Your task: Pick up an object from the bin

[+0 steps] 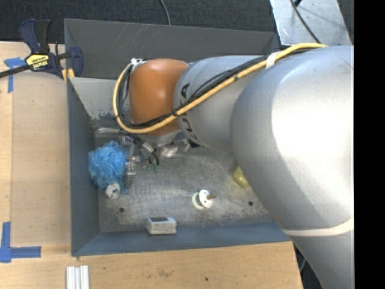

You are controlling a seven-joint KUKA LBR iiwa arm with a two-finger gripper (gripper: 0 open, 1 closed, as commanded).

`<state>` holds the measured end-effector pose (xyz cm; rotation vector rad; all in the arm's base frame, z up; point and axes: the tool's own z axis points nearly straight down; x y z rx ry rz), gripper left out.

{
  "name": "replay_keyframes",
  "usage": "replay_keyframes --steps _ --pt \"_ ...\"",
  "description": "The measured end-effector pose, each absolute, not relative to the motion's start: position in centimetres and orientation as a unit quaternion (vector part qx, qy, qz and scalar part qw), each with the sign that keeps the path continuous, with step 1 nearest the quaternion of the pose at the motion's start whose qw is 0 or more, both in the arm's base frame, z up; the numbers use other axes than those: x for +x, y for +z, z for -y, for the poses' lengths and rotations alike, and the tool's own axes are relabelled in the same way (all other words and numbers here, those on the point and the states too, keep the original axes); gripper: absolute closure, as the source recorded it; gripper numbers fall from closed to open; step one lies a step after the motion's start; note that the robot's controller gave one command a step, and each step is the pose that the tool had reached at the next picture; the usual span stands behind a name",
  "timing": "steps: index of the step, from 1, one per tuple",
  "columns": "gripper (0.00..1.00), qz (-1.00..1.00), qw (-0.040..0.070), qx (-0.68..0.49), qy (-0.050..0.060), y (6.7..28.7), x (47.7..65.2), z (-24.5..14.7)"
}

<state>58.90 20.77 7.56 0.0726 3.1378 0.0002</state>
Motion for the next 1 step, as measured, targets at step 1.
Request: replay_keyframes --steps 1 --pt "0.0 -0.993 0.002 -0.119 0.0 8.04 59.06 -21.3"
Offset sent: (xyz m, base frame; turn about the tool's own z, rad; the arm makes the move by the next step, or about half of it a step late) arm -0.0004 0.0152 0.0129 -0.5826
